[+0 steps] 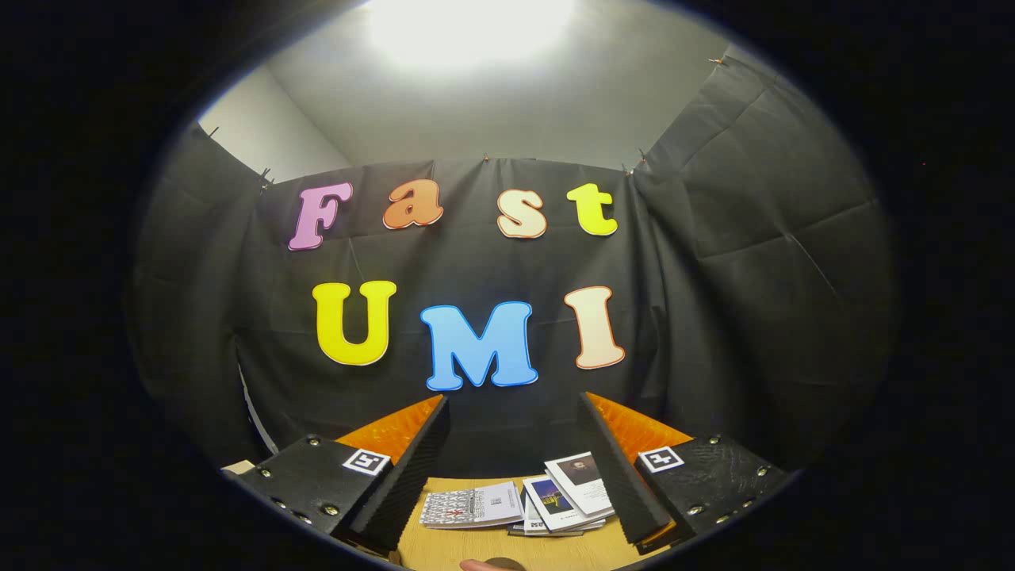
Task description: Open the storage box then place both shoes into the box .Put the left shoe in first, then the right shoe, with the right side of both shoes facing outward in a uniform manner.
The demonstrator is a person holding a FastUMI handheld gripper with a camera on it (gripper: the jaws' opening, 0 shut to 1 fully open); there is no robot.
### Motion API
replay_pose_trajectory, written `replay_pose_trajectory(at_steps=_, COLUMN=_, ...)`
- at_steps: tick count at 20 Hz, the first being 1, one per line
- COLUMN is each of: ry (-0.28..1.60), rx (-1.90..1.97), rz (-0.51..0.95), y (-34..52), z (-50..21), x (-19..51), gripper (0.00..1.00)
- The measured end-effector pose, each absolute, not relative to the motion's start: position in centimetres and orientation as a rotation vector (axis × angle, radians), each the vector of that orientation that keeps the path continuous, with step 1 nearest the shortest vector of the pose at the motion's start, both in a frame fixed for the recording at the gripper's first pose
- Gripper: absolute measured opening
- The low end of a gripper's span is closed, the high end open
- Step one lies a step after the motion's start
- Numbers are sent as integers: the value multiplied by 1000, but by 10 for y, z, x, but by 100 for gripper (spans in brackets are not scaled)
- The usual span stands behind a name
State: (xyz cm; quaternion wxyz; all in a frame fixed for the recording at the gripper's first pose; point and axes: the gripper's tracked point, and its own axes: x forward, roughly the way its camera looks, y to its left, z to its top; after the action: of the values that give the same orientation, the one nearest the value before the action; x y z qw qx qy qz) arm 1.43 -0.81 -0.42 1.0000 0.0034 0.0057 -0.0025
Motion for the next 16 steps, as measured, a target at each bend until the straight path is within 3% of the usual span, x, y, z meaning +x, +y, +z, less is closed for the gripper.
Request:
replay_pose_trajectory(at_steps=5, ry=40, rx=27, rz=48, y=11, z=-21, x=19, gripper=98)
replay_pose_trajectory(at_steps=16, ry=291, rx=249, rz=347, y=123, z=-121, x=9, gripper=99)
